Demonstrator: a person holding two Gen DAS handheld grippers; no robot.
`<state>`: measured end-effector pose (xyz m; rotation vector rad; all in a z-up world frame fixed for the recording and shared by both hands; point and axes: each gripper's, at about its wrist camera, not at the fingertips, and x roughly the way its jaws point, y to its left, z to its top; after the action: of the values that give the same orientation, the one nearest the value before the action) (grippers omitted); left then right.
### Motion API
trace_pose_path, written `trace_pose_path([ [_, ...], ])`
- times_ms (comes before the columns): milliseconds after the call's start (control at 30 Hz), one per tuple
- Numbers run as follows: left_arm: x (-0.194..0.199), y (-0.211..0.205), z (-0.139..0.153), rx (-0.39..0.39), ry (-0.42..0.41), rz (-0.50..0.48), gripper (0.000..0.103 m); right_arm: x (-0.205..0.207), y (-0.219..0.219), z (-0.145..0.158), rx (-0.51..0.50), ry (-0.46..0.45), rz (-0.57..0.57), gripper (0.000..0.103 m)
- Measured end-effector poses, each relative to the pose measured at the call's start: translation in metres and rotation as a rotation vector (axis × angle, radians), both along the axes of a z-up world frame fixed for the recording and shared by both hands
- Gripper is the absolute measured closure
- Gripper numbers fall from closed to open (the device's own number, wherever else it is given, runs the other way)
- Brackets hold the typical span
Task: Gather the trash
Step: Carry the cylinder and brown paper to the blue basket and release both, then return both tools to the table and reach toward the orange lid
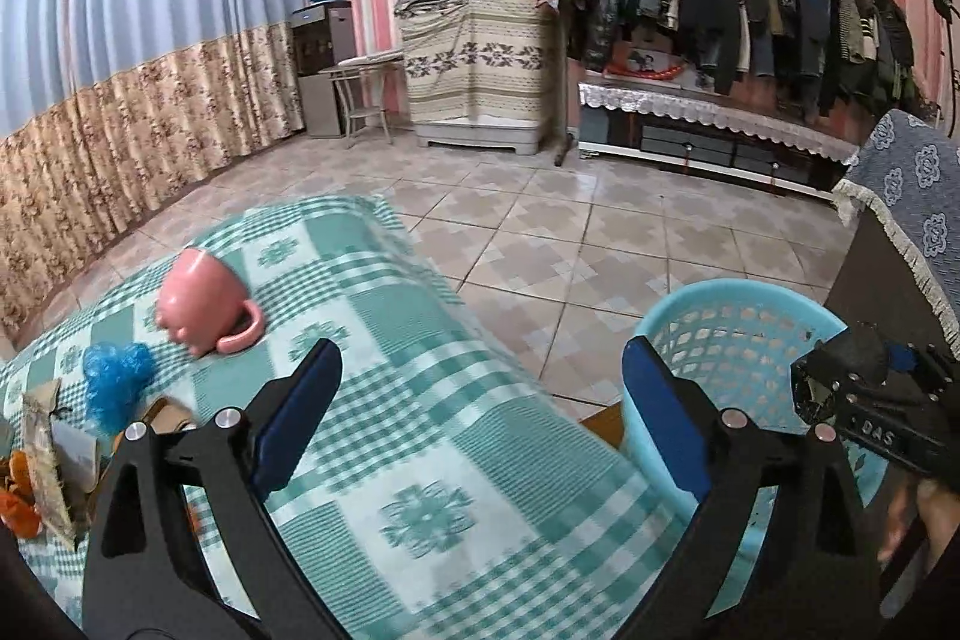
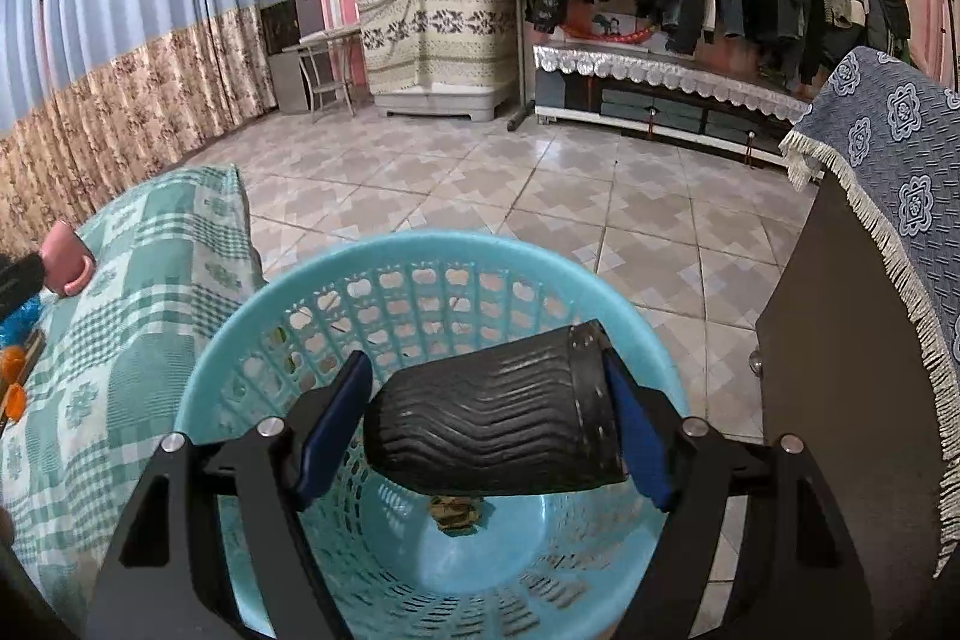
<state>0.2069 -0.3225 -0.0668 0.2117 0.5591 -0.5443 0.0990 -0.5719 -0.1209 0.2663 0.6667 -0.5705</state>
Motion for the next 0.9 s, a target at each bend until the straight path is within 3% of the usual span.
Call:
trace_pose_path([
  [67, 0.002, 0.01, -0.001, 0.001, 0.008, 0.017, 0.011, 0.004, 0.001, -0.003, -0.003, 0.01, -0.007, 0.027],
  [167, 0.004, 0.024, -0.001, -0.002, 0.014, 0.038, 0.011, 0.007, 0.005, -0.002, -0.017, 0.008, -0.02, 0.016],
  [433, -0.001, 0.06, 0.007, -0.012, -0.002, 0.084, 0.01, 0.003, 0.016, 0.007, -0.047, -0.001, -0.05, 0.005],
  [900, -0.014, 0.165, 0.023, -0.046, -0.025, 0.207, 0.005, 0.016, 0.102, 0.048, -0.096, -0.098, 0.052, 0.004],
])
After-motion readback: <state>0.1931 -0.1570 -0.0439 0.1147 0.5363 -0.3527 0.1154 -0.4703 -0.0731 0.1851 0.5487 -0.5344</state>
